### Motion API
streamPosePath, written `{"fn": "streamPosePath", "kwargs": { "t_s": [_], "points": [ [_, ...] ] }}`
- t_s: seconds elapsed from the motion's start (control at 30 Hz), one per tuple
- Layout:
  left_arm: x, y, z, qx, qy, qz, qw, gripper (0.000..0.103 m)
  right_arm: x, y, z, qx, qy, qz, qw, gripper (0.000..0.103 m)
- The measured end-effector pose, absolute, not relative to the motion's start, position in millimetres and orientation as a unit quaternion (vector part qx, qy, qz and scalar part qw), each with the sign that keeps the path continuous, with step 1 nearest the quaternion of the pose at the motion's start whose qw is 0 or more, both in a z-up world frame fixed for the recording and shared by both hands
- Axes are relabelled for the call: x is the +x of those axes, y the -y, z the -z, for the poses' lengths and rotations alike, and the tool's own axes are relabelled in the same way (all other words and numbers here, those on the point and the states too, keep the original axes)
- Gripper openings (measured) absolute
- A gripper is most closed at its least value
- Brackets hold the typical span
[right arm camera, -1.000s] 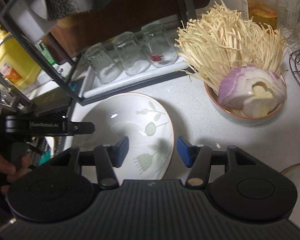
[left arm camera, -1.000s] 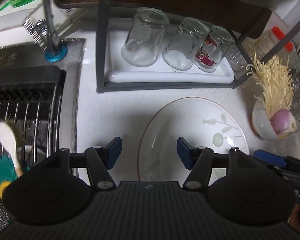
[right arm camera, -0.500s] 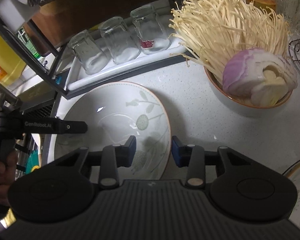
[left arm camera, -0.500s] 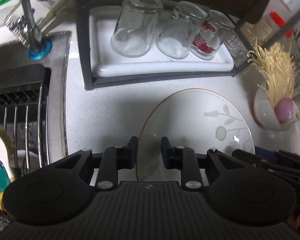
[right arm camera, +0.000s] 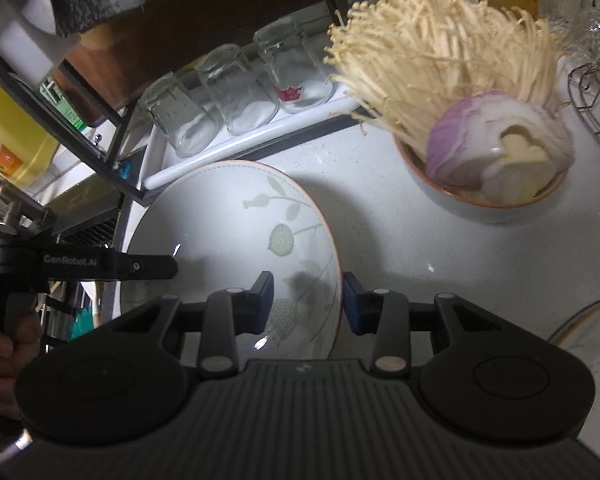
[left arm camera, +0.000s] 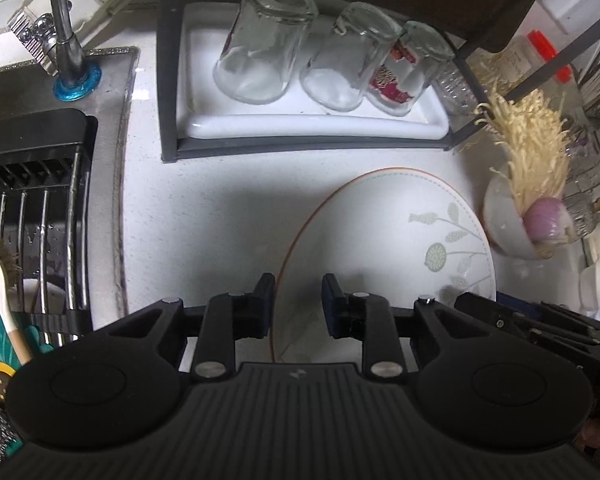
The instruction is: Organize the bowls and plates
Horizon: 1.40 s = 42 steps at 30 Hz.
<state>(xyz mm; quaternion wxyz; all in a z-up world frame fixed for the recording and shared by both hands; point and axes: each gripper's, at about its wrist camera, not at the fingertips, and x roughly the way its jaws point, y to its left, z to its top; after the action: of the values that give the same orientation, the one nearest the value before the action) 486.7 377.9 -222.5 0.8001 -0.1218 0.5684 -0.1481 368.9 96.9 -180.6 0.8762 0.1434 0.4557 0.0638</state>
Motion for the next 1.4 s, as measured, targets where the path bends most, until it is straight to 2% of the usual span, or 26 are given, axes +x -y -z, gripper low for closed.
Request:
{"fn": "streamPosePath", "kwargs": {
  "t_s": [0.5,0.83,1.4],
  "points": [
    [452.4,-350.3,180.3,-0.151,-0.541,0.176,0.808,0.029,315.1,-62.0,140.9,0.162,-0.425,-0.052,0.889,0.04],
    [425.4,-300.0,153.7,-0.135,-0.522,0.212,0.815,0.029,268.3,-22.7,113.7,0.172,-0.392,-0.031,0.903,0.04],
    [383.7,-197.4,129.5,-0.107,-0.516,0.22,0.821,0.029,212.7,67.2,117.0,0.178,-0.384,-0.032,0.905,0.039]
  ]
}}
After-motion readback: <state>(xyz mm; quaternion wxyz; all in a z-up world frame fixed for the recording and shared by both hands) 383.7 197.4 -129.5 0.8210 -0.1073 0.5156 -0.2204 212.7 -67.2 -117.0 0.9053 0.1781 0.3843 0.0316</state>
